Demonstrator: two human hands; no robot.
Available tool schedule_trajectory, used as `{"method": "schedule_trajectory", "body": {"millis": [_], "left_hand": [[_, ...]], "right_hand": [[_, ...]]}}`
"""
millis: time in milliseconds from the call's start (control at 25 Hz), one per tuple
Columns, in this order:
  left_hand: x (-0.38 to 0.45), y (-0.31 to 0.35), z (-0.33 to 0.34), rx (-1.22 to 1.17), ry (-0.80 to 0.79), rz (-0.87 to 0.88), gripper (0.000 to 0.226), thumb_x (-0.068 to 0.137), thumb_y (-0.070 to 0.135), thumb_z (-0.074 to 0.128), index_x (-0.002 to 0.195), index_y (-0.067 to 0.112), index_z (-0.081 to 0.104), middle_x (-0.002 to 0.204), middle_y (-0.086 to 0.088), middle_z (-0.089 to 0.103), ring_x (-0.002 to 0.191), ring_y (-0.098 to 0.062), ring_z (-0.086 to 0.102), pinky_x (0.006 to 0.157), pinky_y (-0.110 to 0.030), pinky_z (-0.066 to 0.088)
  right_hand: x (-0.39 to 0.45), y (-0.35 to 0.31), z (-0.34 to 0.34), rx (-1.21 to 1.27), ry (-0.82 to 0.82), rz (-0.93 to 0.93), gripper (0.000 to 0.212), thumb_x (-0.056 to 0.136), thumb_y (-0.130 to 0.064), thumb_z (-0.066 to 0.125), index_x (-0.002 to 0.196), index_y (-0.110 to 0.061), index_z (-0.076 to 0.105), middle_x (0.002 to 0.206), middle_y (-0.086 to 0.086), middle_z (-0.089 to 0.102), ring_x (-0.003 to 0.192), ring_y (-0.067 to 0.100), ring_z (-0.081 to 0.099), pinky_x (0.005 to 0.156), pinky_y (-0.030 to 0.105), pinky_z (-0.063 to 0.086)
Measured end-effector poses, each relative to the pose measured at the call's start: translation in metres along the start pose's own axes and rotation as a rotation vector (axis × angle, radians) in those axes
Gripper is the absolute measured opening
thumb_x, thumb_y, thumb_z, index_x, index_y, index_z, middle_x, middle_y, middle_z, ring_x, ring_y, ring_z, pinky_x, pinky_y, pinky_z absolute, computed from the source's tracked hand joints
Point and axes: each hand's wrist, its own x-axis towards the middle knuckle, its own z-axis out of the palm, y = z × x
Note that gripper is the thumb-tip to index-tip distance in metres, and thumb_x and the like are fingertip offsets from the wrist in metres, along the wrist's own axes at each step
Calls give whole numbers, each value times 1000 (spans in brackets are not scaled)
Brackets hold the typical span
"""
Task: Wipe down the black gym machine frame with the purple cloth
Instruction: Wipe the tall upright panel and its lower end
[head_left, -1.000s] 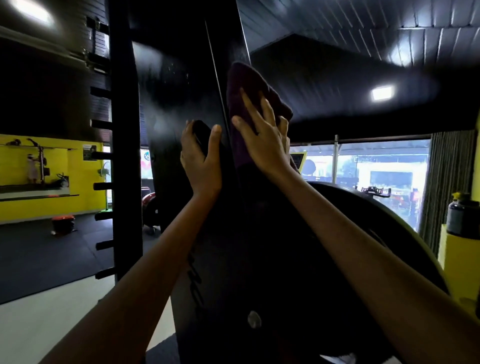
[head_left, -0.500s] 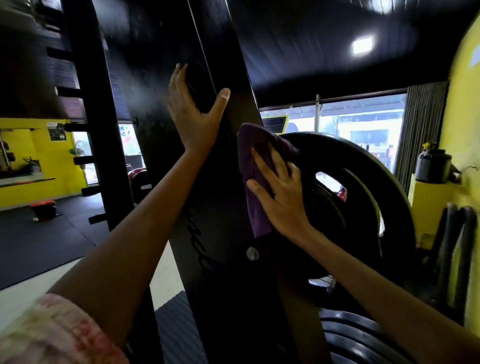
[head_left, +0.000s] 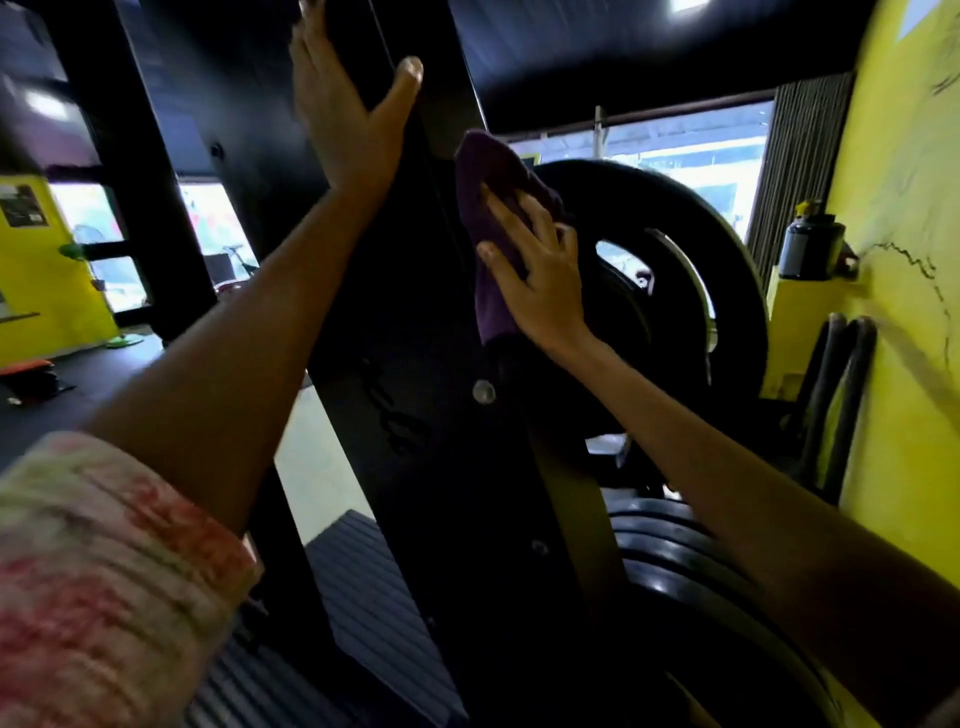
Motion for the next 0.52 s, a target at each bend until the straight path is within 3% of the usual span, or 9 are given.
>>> {"method": "schedule_trajectory", "body": {"millis": [40,80,120,200,320,400,520], "left_hand": [[1,-1,-3,19,-23,19,86,80,52,60,137,-7,35,141,-23,39,133,-28,37,107,-10,23],[2,-1,-5,21,-56,17,85,79,55,60,133,-6,39,137,-21,44,129,-24,42,105,-9,26],[2,-2,-6,11,-87,-17,85,77,61,58,129,-5,44,132,-19,49,124,-22,47,105,-17,33],[-2,2,-6,85,-94,-62,88,74,70,47,126,-1,48,131,-17,51,123,-24,49,105,-33,37],[-33,22,0,494,-163,-125,82,85,61,34,143,4,29,152,-17,26,142,-28,24,117,-35,17],[-64,40,7,627,-228,13,70,92,48,39,149,10,21,157,-16,14,146,-29,12,120,-34,8],[-93,51,19,761,-384,251,58,92,48,37,144,20,37,157,-10,19,146,-25,13,117,-52,8]], "right_hand": [[5,1,-2,1,-16,-8,54,89,-51,40,138,-30,46,145,6,41,126,33,39,102,29,25],[11,-1,-4,3,-34,7,51,90,-48,44,138,-31,46,146,5,40,127,31,39,99,25,23],[14,-3,-4,-3,-48,30,49,92,-46,45,139,-34,44,147,3,38,127,31,38,99,25,23],[9,-5,-4,-25,-58,56,47,95,-42,46,141,-36,41,149,2,34,127,32,34,105,37,30],[-21,2,-3,-13,-47,-10,45,95,-39,46,138,-27,48,146,9,40,125,40,36,101,51,38],[-53,16,-2,-35,12,-69,43,92,-36,46,130,-20,58,137,16,50,116,45,45,90,56,45],[-107,34,-3,-60,18,-52,43,92,-36,44,130,-22,59,135,14,52,113,42,47,84,54,46]]}}
